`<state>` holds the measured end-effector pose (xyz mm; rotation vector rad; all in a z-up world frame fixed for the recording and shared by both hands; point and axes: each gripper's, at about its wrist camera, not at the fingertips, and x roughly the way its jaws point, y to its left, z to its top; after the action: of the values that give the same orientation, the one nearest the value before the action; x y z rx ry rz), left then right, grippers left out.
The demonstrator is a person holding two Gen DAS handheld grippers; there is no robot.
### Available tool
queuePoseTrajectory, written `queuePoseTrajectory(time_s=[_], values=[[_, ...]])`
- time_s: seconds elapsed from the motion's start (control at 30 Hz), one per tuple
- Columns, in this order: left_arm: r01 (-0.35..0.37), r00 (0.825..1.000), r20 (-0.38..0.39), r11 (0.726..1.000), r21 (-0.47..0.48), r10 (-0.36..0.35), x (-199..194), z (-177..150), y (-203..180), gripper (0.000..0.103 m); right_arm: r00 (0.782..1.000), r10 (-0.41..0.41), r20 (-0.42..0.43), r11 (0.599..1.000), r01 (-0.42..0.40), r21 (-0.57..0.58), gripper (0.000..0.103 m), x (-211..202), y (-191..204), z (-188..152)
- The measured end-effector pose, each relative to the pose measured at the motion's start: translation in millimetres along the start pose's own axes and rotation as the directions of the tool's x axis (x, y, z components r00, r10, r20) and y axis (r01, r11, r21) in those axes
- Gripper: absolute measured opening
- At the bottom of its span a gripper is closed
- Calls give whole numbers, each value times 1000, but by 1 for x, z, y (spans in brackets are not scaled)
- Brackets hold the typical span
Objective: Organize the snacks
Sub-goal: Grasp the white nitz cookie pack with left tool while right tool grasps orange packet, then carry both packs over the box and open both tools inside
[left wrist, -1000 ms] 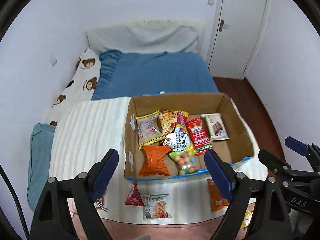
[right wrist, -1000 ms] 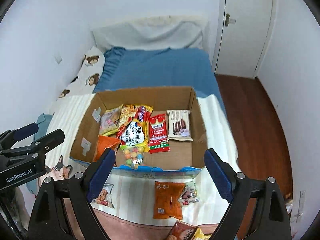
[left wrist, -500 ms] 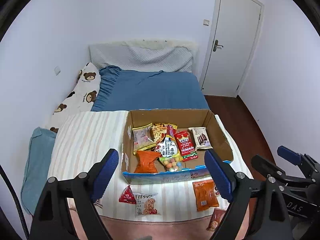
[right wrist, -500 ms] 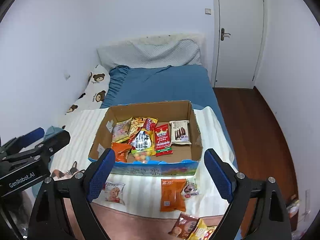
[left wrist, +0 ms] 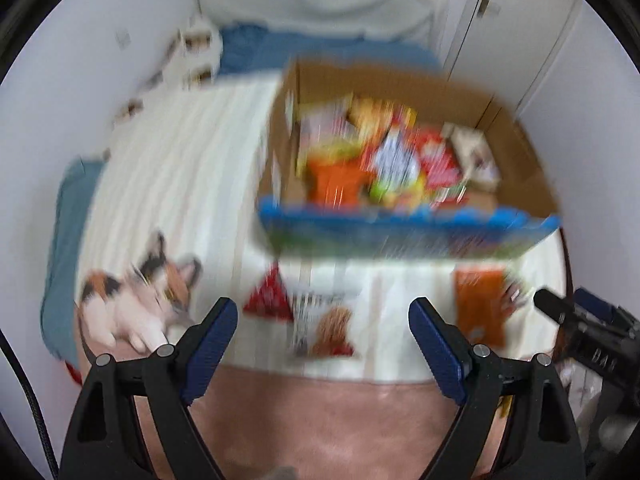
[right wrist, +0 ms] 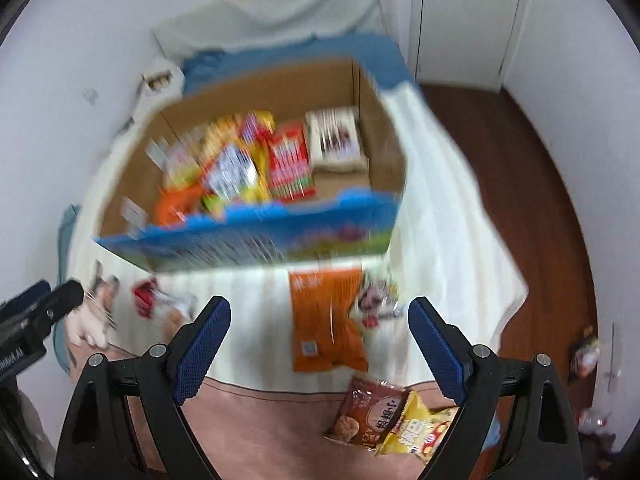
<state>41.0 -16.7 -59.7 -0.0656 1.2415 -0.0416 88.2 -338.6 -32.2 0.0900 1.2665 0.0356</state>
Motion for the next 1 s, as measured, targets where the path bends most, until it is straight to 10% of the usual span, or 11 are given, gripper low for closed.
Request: queuePoseTrajectory(time_s=[0.27, 0.37, 0.47, 0.6, 1.0], values=[[72, 962, -254, 992, -106, -97, 98, -18, 13, 88, 985, -23, -172, 1000, 23, 1, 92, 95, 5, -9], [74, 958, -269, 991, -112, -102, 117, -16, 12, 81, 978, -61, -201, 998, 63, 4, 80, 114, 4, -13], [70, 953, -288, 993, -94, -95, 130, -20, 6, 50, 978, -67, -197, 998, 62, -28, 67, 116, 11, -21], [78, 954, -286, 996, -54, -90, 124, -42, -2, 48, 976, -30, -217, 997, 13, -78, 54, 108, 24, -38], [73, 931, -358, 997, -21, -75, 154, -85, -17, 52, 955, 27, -295, 998, -41, -42, 60, 123, 26, -77]])
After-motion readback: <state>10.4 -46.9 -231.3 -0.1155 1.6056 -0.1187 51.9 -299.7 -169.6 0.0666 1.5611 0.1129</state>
